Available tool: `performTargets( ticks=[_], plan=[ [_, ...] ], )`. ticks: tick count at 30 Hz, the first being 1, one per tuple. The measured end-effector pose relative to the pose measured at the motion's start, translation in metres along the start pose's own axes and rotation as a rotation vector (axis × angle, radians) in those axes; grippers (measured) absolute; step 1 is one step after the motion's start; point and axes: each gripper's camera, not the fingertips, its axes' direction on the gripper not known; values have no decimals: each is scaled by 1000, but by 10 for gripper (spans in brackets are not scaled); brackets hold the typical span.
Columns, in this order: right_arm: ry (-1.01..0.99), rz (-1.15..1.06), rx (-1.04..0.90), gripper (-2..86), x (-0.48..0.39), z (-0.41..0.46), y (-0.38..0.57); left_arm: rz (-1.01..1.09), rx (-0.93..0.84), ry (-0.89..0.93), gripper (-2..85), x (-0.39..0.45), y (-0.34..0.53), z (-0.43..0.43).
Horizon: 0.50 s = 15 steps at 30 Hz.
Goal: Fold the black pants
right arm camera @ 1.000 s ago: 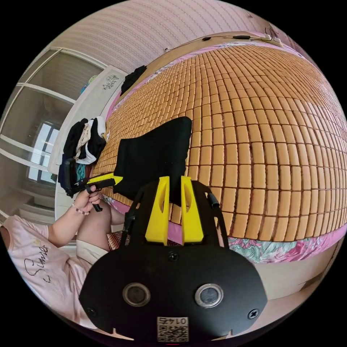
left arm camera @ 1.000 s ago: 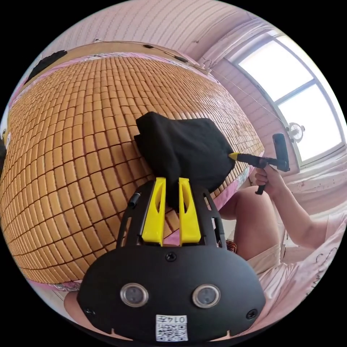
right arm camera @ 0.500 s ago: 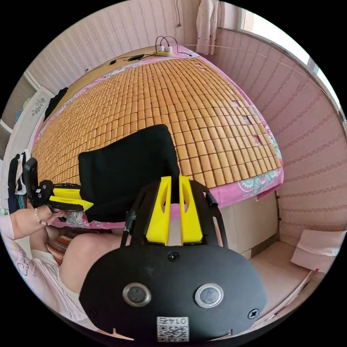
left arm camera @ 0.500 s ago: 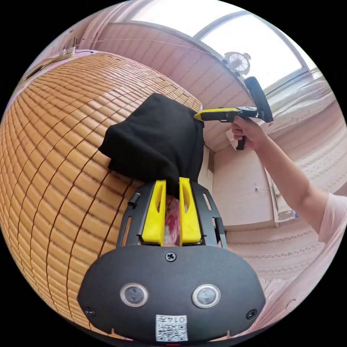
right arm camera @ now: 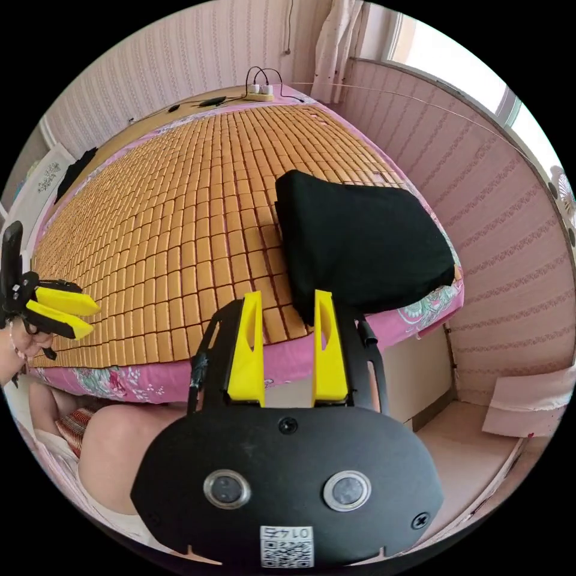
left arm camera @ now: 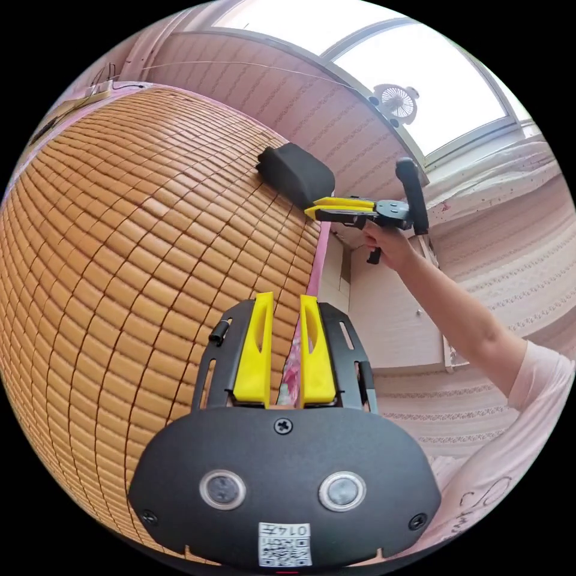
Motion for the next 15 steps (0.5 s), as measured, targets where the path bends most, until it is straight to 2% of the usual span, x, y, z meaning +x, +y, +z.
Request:
performTargets(
  ticks=[4, 6, 8, 10, 15],
  plan=[
    [159, -86, 205, 112, -103, -81, 56, -140, 175, -53, 74, -9, 158, -100],
    [162, -150, 235, 110, -156, -112, 79, -233, 211, -115, 74, -11, 232, -139],
    [-38, -254, 217, 112, -234, -143, 100, -344, 256, -287, 74, -1, 329, -190],
    [-148, -397, 158, 113, -303, -158, 110, -442, 331, -387, 74, 13, 404, -226],
    [-271, -804, 214, 119, -497, -207, 123, -684, 539, -642, 73, 66, 587, -291]
  ],
)
